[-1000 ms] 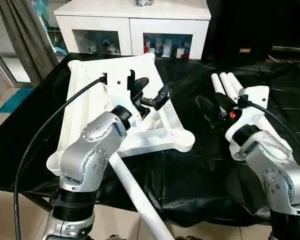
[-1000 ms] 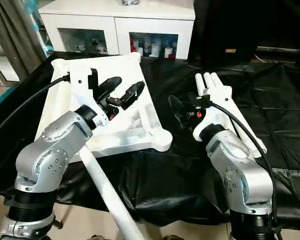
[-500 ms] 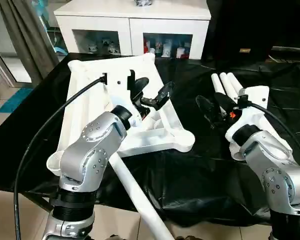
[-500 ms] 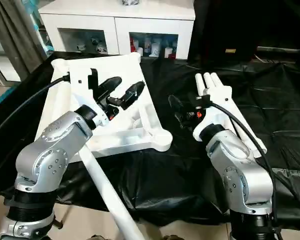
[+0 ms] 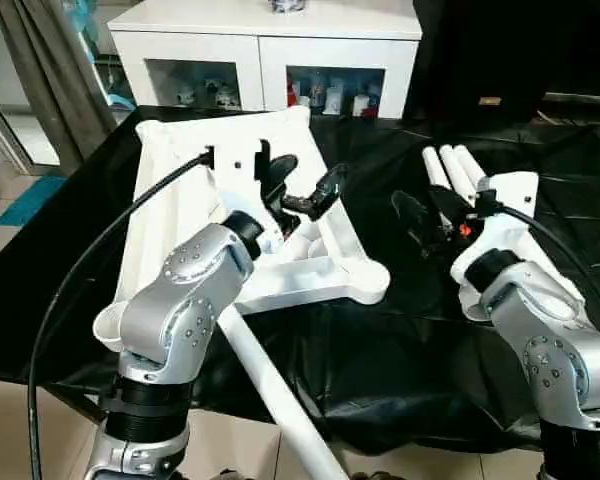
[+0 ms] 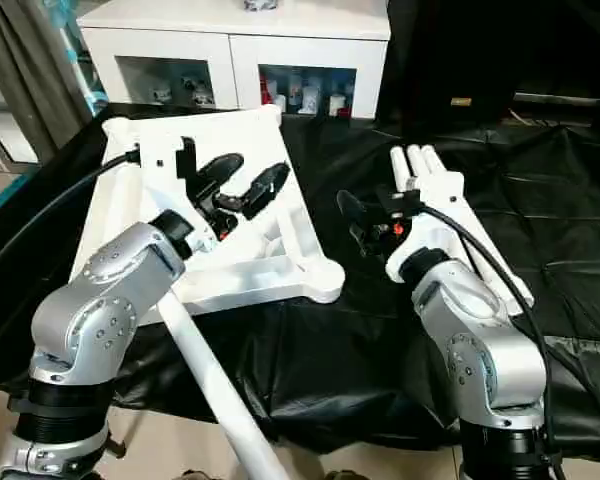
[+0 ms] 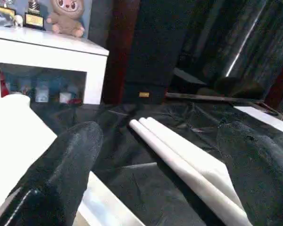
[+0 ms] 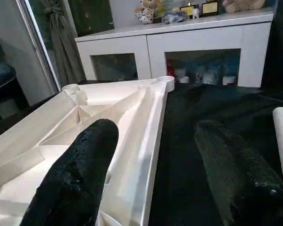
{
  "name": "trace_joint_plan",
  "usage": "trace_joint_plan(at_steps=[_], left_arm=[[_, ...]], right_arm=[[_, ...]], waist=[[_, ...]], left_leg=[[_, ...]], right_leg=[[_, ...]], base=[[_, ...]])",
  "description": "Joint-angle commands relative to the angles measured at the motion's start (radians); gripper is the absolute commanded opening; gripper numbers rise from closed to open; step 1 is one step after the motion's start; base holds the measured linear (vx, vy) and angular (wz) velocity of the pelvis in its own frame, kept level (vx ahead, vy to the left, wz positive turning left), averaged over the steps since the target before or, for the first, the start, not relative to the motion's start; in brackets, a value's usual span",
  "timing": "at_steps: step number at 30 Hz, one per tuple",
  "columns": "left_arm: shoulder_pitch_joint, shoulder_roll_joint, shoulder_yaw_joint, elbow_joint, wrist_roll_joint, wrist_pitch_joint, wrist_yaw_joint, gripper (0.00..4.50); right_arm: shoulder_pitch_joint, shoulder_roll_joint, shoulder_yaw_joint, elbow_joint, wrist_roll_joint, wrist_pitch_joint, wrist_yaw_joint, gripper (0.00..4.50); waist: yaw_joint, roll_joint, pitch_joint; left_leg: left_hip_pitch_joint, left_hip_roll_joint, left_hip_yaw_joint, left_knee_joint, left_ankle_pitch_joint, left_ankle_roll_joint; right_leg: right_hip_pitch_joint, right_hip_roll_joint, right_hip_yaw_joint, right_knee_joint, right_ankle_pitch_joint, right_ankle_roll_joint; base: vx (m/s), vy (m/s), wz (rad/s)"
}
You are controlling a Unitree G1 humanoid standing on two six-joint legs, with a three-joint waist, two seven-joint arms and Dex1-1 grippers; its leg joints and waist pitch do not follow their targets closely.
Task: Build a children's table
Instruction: Pick table leg
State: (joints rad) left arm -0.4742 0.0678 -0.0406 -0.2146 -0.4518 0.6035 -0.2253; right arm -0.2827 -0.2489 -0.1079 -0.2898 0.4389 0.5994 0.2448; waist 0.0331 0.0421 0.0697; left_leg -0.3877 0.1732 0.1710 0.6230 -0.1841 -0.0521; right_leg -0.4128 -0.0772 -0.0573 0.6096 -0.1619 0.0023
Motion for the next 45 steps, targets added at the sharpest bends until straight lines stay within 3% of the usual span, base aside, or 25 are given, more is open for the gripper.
trace_joint_plan(at_steps=[1,4,5,6,7,8,9,10,12,14,18,23,24,27,28,33,37,42,45], left_arm=[[0.001,0.001,0.003,-0.019,0.006,-0.004,0.005,4.42],[0.001,0.001,0.003,-0.019,0.006,-0.004,0.005,4.42],[0.090,0.060,0.025,-0.088,0.079,0.008,0.051,4.42],[0.249,0.181,0.066,-0.217,0.219,0.033,0.134,4.42],[0.203,0.215,0.057,-0.206,0.220,0.043,0.107,4.42],[0.197,0.220,0.056,-0.204,0.220,0.044,0.103,4.42],[0.197,0.220,0.056,-0.204,0.220,0.044,0.102,4.42],[0.195,0.221,0.056,-0.201,0.220,0.043,0.101,4.42],[0.193,0.221,0.056,-0.198,0.220,0.042,0.100,4.42],[0.192,0.221,0.056,-0.197,0.220,0.042,0.100,4.42],[0.203,0.224,0.055,-0.215,0.227,0.050,0.107,4.42],[0.215,0.216,0.070,-0.230,0.217,0.089,0.107,4.42],[0.217,0.215,0.075,-0.231,0.211,0.098,0.107,4.50],[0.244,0.231,0.086,-0.245,0.131,0.204,0.054,4.50],[0.256,0.250,0.073,-0.252,0.121,0.239,0.034,4.50],[0.292,0.313,0.062,-0.287,0.069,0.404,-0.026,4.50],[0.262,0.294,0.182,-0.273,0.012,0.586,0.017,4.50],[0.247,0.304,0.223,-0.280,0.001,0.632,0.014,4.50],[0.236,0.288,0.257,-0.285,-0.017,0.669,0.012,4.50]], right_arm=[[-0.010,0.001,-0.002,0.005,0.000,-0.004,-0.004,3.02],[-0.010,0.001,-0.002,0.005,0.000,-0.004,-0.004,3.02],[-0.024,0.005,0.040,-0.006,-0.075,-0.010,-0.058,3.02],[-0.058,0.012,0.123,-0.025,-0.217,-0.021,-0.158,3.02],[-0.088,0.017,0.127,-0.011,-0.201,-0.014,-0.144,3.02],[-0.091,0.018,0.126,-0.009,-0.199,-0.013,-0.142,3.02],[-0.091,0.018,0.126,-0.009,-0.199,-0.013,-0.142,3.02],[-0.092,0.018,0.126,-0.008,-0.199,-0.014,-0.142,3.02],[-0.093,0.019,0.126,-0.007,-0.200,-0.015,-0.143,3.02],[-0.094,0.019,0.125,-0.007,-0.200,-0.015,-0.143,3.02],[-0.097,0.029,0.128,-0.008,-0.220,-0.015,-0.151,3.02],[-0.099,0.038,0.125,-0.007,-0.217,-0.012,-0.146,3.02],[-0.098,0.040,0.123,-0.007,-0.209,-0.009,-0.143,3.30],[-0.079,0.029,0.132,-0.019,-0.166,0.020,-0.088,3.40],[-0.072,0.027,0.134,-0.023,-0.153,0.029,-0.070,3.62],[-0.049,-0.020,0.183,-0.052,-0.125,0.067,0.025,3.89],[-0.032,-0.051,0.225,-0.058,-0.136,0.094,0.065,4.22],[-0.027,-0.051,0.237,-0.068,-0.127,0.115,0.077,4.22],[-0.025,-0.053,0.245,-0.074,-0.122,0.125,0.083,4.22]], waist=[[0.000,-0.007,-0.082],[0.001,-0.006,-0.082],[0.000,-0.007,-0.081],[0.001,-0.064,-0.095],[-0.031,-0.042,-0.071],[-0.032,-0.036,-0.067],[-0.028,-0.020,-0.080],[-0.025,-0.020,-0.067],[-0.018,-0.031,-0.060],[-0.007,-0.032,-0.061],[-0.009,-0.038,-0.064],[-0.010,-0.040,-0.067],[-0.009,-0.040,-0.067],[-0.009,-0.036,-0.067],[-0.008,-0.035,-0.067],[-0.007,-0.031,-0.063],[-0.008,-0.037,-0.058],[-0.010,-0.038,-0.059],[-0.010,-0.037,-0.059]], left_leg=[[0.008,0.030,-0.013,-0.072,-0.206,0.015],[0.009,0.031,-0.014,-0.072,-0.203,0.015],[0.008,0.030,-0.013,-0.072,-0.206,0.015],[-0.021,0.044,-0.030,-0.072,-0.085,0.006],[-0.037,0.026,-0.025,-0.089,-0.086,-0.005],[-0.010,0.022,-0.019,-0.083,-0.169,-0.006],[0.032,0.020,-0.014,-0.060,-0.234,-0.012],[0.021,0.030,-0.021,-0.076,-0.251,-0.016],[0.036,0.032,-0.021,-0.078,-0.344,-0.032],[0.034,0.034,-0.024,-0.083,-0.362,-0.044],[0.015,0.031,-0.029,-0.088,-0.341,-0.052],[0.013,0.027,-0.026,-0.082,-0.317,-0.043],[0.012,0.026,-0.026,-0.082,-0.310,-0.042],[0.010,0.028,-0.028,-0.083,-0.300,-0.042],[0.012,0.029,-0.027,-0.083,-0.304,-0.041],[0.015,0.030,-0.026,-0.086,-0.312,-0.040],[0.019,0.024,-0.026,-0.081,-0.337,-0.042],[0.018,0.023,-0.030,-0.080,-0.347,-0.037],[0.020,0.022,-0.030,-0.081,-0.351,-0.037]], right_leg=[[0.053,-0.041,0.033,-0.085,-0.331,-0.118],[0.052,-0.041,0.033,-0.085,-0.327,-0.119],[0.052,-0.041,0.033,-0.085,-0.328,-0.119],[0.081,-0.057,0.031,-0.035,-0.224,-0.112],[0.074,-0.044,0.028,-0.051,-0.247,-0.062],[0.048,-0.035,0.031,-0.074,-0.348,-0.044],[0.026,-0.038,0.039,-0.091,-0.425,-0.044],[0.029,-0.031,0.034,-0.095,-0.412,-0.058],[0.017,-0.026,0.030,-0.102,-0.469,-0.054],[0.019,-0.029,0.032,-0.100,-0.480,-0.046],[0.033,-0.032,0.038,-0.091,-0.454,-0.034],[0.030,-0.032,0.040,-0.093,-0.470,-0.023],[0.030,-0.032,0.040,-0.092,-0.463,-0.025],[0.032,-0.031,0.040,-0.087,-0.427,-0.040],[0.030,-0.029,0.041,-0.087,-0.419,-0.046],[0.031,-0.027,0.042,-0.084,-0.396,-0.067],[0.027,-0.029,0.039,-0.096,-0.502,-0.045],[0.022,-0.029,0.034,-0.107,-0.564,-0.010],[0.020,-0.028,0.034,-0.107,-0.559,-0.010]], base=[[0.000,0.000,0.00],[0.000,0.000,0.00],[0.000,0.000,0.00],[0.000,0.000,0.00],[-0.025,-0.037,-0.28],[-0.027,-0.063,-0.15],[-0.015,-0.056,-0.01],[0.000,0.000,0.00],[0.000,0.000,0.00],[0.000,0.000,0.00],[0.000,0.000,0.00],[0.000,0.000,0.00],[0.000,0.000,0.00],[0.000,0.000,0.00],[0.000,0.000,0.00],[0.000,0.000,0.00],[0.000,0.000,0.00],[0.000,0.000,0.00],[0.000,0.000,0.00]])
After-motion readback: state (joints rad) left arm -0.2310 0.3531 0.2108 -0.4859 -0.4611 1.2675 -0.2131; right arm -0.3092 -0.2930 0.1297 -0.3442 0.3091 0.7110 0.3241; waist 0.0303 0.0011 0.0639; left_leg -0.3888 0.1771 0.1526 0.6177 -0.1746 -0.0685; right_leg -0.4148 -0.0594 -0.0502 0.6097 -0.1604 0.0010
